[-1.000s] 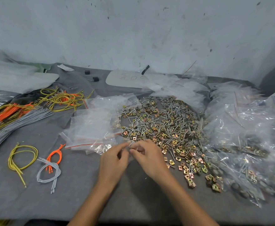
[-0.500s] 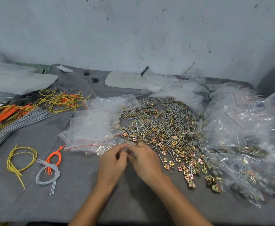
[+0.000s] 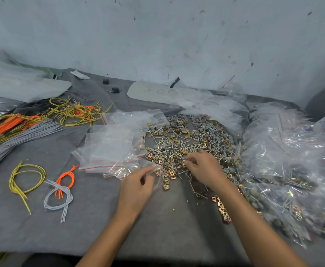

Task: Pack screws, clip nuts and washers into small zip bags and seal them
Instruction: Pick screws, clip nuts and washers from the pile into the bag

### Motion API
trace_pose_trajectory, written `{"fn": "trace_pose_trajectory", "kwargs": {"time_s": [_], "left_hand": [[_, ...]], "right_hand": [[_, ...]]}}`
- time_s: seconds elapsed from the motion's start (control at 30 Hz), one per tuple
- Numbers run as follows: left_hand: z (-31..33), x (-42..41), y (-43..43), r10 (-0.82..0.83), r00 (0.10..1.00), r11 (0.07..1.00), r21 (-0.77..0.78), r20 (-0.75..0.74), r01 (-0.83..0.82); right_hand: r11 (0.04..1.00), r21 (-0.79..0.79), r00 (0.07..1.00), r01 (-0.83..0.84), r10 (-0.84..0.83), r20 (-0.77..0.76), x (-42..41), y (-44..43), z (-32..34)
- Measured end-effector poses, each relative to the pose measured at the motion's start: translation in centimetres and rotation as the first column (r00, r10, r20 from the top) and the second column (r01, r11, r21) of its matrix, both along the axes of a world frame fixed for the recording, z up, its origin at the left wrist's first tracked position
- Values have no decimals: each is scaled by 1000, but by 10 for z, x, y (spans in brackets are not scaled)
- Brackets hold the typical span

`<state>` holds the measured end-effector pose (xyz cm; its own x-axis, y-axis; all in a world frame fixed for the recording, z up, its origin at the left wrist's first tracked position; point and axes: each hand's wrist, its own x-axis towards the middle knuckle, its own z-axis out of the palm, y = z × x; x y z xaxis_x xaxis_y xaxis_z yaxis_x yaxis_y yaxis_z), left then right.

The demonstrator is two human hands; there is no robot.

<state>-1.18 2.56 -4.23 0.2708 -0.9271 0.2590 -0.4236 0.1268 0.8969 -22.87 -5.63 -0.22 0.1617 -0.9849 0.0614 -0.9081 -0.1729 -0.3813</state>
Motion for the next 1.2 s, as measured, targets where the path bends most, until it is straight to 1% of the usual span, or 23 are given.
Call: {"fn": "trace_pose_trajectory", "kwargs": {"time_s": [0.07, 0.1, 0.2, 0.37, 0.43, 0.5, 0.57, 0.73, 0.87, 1.0, 1.1, 1.13, 1.2], "left_hand": [[0, 1, 0, 1, 1000, 1000, -2, 9, -1], [0, 1, 0, 0, 1000, 1000, -2, 13, 0], [1, 2, 0, -8, 1000, 1000, 8, 27, 8], [4, 1, 1, -11, 999, 1000, 18, 32, 10], [4, 1, 1, -14, 999, 1000, 20, 35, 13], [4, 1, 2, -17, 999, 1000, 18, 37, 16], [5, 1, 2, -19, 999, 1000, 19, 39, 18], [6, 0, 2, -14, 999, 1000, 23, 38, 13], [5, 0, 3, -19, 998, 1000, 11, 53, 18], [5, 0, 1, -20, 996, 1000, 5, 82, 20], [5, 1, 2, -24, 996, 1000, 9, 91, 23], [5, 1, 2, -26, 995, 1000, 9, 93, 26], [5, 1, 3, -31, 995, 1000, 3, 94, 31]], "right_hand": [[1000, 21, 998, -20, 21, -64, 2, -4, -5], [1000, 11, 997, -21, 22, -72, 3, -5, -6], [1000, -16, 998, -22, 21, -59, 6, -6, -10], [999, 0, 998, -54, 54, -40, 9, 0, -8], [999, 8, 996, -38, 37, 87, 7, 4, -6], [999, 33, 962, -2, -7, 273, 5, 8, -5], [998, 59, 926, 23, -43, 375, 0, 12, -3], [997, 71, 923, 39, -63, 379, -14, 12, 1], [994, 88, 889, 60, -93, 448, -16, 13, 2], [994, 106, 821, 20, -78, 566, -14, 16, 4], [989, 148, 735, 9, -107, 670, -10, 18, 3], [986, 166, 713, -4, -114, 692, -8, 19, 2], [980, 195, 698, -29, -120, 706, -5, 22, -1]]}}
